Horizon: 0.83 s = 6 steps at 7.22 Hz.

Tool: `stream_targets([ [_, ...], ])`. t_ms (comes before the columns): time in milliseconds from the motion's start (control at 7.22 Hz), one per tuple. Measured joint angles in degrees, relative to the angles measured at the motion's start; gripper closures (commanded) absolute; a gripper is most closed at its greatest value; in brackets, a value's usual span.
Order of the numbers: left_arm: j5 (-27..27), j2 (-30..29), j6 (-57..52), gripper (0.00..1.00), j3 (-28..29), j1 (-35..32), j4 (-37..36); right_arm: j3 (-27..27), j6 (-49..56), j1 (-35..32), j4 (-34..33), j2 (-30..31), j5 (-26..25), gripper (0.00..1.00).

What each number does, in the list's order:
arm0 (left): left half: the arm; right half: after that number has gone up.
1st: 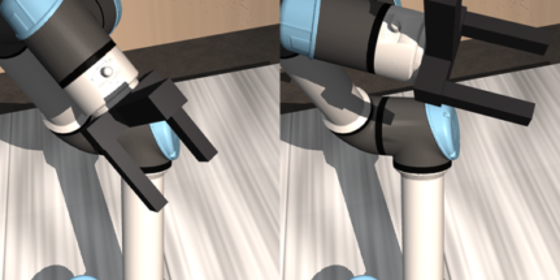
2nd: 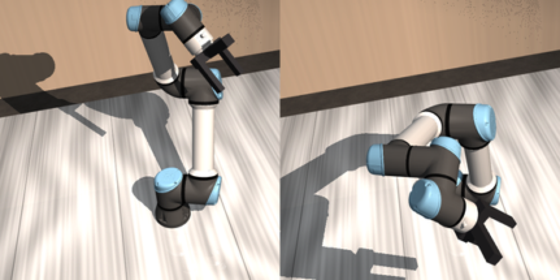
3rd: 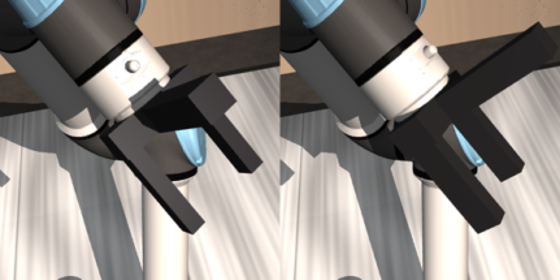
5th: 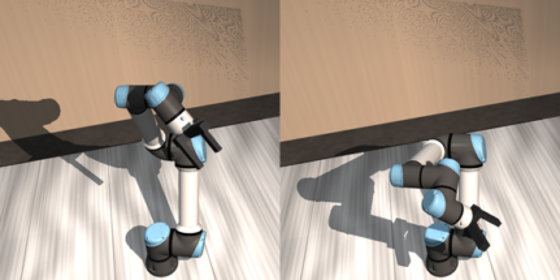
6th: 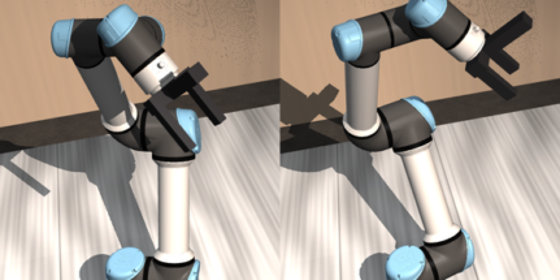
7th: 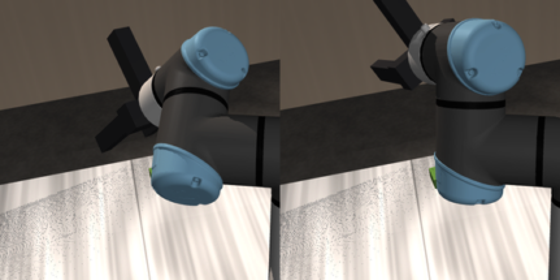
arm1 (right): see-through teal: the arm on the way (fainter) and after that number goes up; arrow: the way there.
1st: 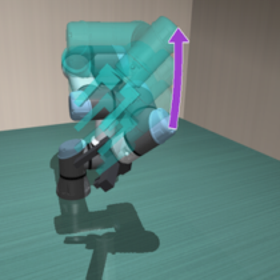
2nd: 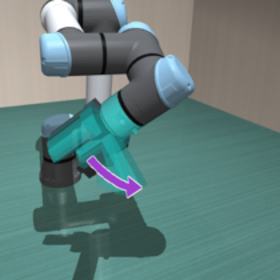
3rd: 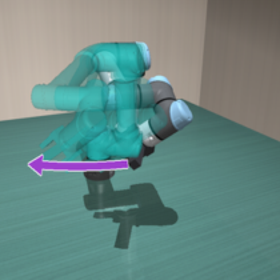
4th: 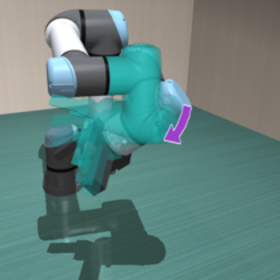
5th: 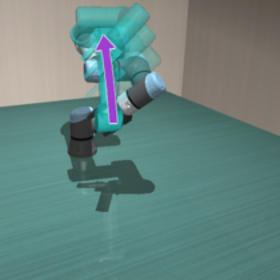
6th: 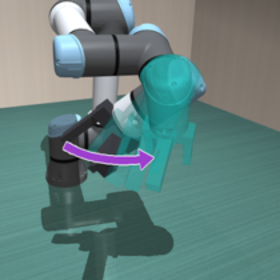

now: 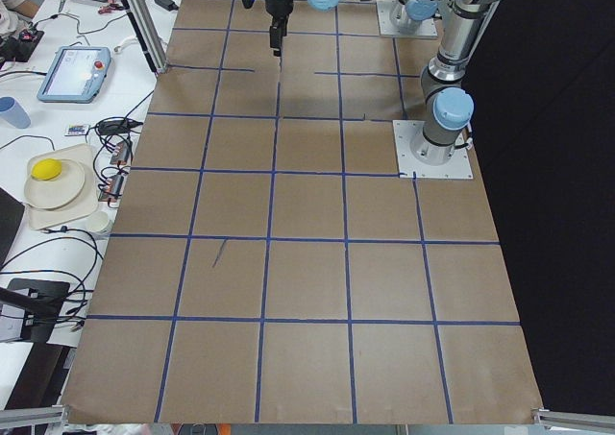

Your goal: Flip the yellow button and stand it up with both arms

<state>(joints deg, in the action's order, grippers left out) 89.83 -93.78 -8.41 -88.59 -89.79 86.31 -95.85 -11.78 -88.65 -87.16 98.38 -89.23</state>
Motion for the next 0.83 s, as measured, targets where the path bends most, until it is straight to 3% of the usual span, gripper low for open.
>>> stream_targets([
  [831,-0.05,0.18,-0.03,0.00,0.18,0.14,0.09,-0.30,0.61,0.41,1.47,0.58,-2.70,0.00],
])
